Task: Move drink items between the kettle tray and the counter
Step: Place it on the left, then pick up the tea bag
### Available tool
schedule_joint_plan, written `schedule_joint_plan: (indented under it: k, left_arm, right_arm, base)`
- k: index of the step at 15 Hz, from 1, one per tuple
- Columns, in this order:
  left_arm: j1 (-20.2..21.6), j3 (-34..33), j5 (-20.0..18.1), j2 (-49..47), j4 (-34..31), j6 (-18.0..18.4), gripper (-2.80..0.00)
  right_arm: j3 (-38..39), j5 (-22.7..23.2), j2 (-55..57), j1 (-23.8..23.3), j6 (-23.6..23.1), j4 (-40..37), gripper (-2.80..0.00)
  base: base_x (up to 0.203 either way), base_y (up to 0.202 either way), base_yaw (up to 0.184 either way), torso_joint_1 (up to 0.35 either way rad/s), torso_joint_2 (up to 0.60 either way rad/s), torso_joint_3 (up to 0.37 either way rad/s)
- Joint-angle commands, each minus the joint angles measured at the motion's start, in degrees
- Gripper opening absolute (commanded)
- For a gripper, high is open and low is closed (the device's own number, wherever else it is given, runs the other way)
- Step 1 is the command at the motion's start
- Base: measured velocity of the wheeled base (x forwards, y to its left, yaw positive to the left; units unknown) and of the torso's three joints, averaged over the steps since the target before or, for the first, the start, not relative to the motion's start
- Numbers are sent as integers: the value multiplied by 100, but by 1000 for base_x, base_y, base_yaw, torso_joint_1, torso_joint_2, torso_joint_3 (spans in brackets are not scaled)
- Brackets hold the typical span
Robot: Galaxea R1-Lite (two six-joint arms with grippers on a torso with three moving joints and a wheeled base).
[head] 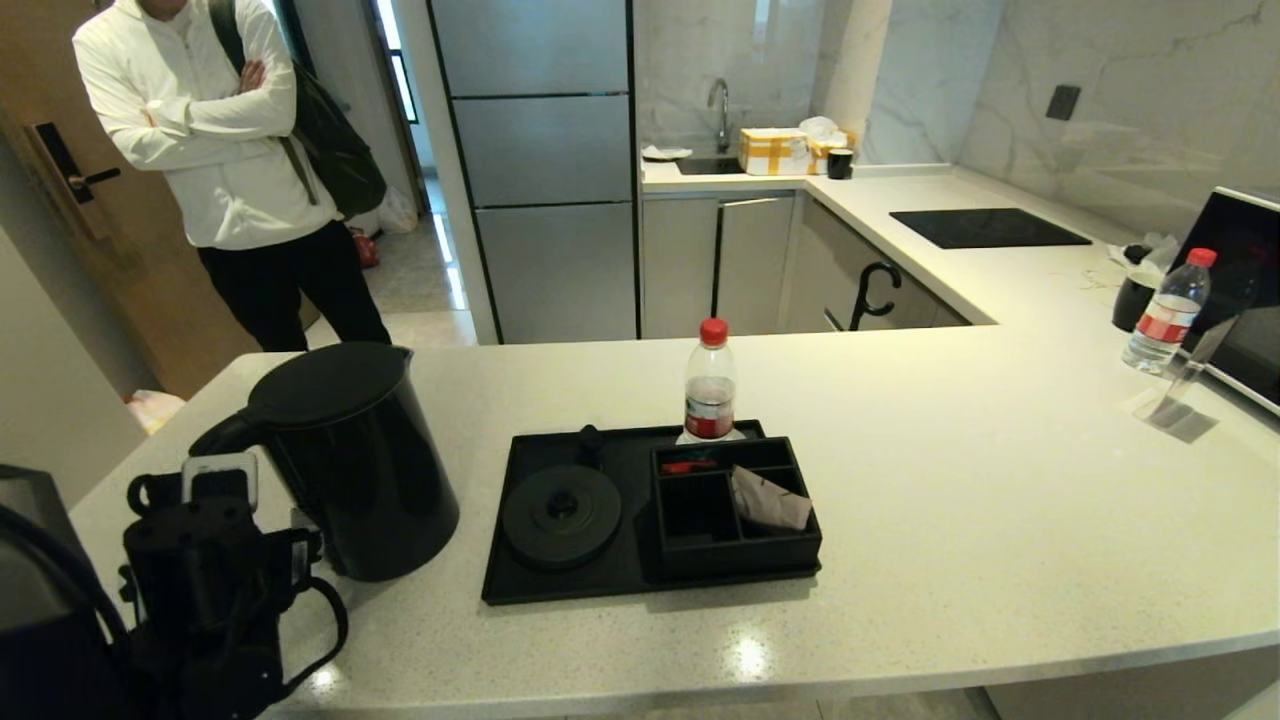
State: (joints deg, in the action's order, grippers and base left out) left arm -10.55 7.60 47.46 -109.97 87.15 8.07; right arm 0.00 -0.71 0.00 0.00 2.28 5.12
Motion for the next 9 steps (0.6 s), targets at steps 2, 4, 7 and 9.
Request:
schedule_joint_plan:
  k: [2, 4, 7, 9]
  left_arm:
    - [-119, -47, 53, 53, 52, -9, 0]
    - [-164, -105, 53, 123, 52, -7, 0]
    - [-265, -251, 60, 374, 52, -13, 0]
    - [-401, -408, 150, 574, 52, -16, 0]
  right_arm:
    - [175, 0, 0, 0, 1, 7, -280]
    - [167, 0, 0, 0, 1, 7, -280]
    - [174, 0, 0, 0, 1, 7, -280]
    - [168, 0, 0, 0, 1, 7, -280]
  base:
    - [0, 0, 0, 0, 0, 0]
    - [0, 0, 0, 0, 0, 0]
    - [0, 0, 0, 0, 0, 0]
    - [0, 0, 0, 0, 0, 0]
